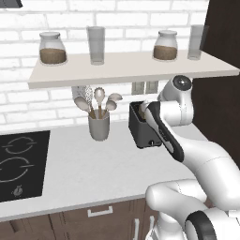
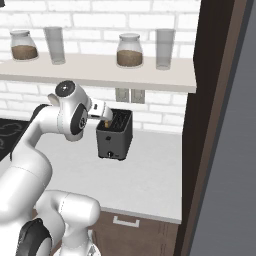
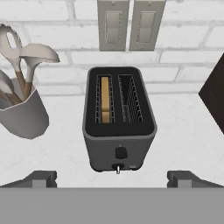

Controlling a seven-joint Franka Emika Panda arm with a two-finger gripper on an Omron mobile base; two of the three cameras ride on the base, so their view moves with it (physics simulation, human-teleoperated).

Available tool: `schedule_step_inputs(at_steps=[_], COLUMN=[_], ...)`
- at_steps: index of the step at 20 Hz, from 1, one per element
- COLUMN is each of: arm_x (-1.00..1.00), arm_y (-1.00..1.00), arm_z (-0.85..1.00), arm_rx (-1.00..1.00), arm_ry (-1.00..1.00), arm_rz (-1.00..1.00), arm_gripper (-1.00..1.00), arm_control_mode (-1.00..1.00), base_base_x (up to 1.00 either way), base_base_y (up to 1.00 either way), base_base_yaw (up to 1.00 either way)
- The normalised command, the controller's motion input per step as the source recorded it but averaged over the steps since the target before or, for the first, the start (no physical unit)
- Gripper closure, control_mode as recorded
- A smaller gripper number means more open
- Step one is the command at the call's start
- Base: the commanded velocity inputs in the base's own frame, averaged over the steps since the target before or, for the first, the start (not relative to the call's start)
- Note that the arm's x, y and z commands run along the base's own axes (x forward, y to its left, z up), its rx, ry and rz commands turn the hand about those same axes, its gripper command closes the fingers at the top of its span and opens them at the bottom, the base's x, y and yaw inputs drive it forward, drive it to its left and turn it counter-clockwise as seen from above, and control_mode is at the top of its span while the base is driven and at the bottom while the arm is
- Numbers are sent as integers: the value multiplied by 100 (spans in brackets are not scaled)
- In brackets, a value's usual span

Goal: Start the toaster. Once the lever pops up, take the bread to the plate on the dining counter.

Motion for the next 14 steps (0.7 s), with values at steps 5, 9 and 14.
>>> schedule_step_inputs(at_steps=[5,9,14], arm_x=[0,0,0], arm_y=[0,0,0], arm_z=[0,0,0], arm_rx=[0,0,0], arm_ry=[0,0,0], arm_rz=[0,0,0], arm_gripper=[-100,-100,-100], arm_control_mode=[-100,-100,-100], base_base_x=[0,0,0], base_base_y=[0,0,0], base_base_yaw=[0,0,0])
